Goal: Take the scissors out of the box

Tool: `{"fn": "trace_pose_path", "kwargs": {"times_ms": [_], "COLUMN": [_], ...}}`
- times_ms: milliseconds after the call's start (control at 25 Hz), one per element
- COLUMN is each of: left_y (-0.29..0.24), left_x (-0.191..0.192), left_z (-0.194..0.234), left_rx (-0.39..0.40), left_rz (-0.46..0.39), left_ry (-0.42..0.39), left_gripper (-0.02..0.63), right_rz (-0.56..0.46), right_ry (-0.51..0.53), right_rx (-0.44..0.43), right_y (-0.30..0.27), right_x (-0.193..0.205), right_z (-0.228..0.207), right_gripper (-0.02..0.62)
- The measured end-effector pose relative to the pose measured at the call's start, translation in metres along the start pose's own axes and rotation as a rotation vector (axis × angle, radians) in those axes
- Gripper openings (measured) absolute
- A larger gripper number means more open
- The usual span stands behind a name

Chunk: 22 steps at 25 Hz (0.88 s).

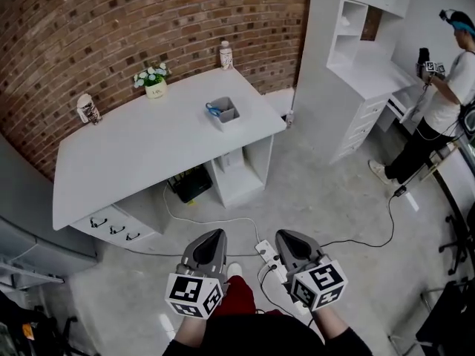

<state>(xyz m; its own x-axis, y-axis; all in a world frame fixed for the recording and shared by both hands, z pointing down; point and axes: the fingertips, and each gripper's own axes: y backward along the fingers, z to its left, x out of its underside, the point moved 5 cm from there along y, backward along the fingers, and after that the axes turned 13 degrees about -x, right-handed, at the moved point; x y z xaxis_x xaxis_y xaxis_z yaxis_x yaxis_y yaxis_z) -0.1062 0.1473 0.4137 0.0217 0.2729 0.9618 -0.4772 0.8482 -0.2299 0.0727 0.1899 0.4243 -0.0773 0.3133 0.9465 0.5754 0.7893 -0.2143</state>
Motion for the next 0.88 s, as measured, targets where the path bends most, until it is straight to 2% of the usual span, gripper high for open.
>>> {"fn": "trace_pose_path", "kwargs": {"times_ms": [560,880], "left_y": [-0.088,-0.118], "left_x": [-0.026,-0.032], "left_z": [0.069,0.098], "left_rx": [0.022,0.034], "left_rz": [0.027,0.034], "left_ry": [0.000,0.014], "left_gripper": [0.003,0.004], "right_rz": [0.021,0.035], "right_ry": [-0.015,-0.017], "right_rx": [0.024,0.048], "right_y": [-0.101,-0.134], "right_x": [-0.034,-0.041], "right_z": [-0.037,-0.047], "right_gripper": [0.009,0.009]}}
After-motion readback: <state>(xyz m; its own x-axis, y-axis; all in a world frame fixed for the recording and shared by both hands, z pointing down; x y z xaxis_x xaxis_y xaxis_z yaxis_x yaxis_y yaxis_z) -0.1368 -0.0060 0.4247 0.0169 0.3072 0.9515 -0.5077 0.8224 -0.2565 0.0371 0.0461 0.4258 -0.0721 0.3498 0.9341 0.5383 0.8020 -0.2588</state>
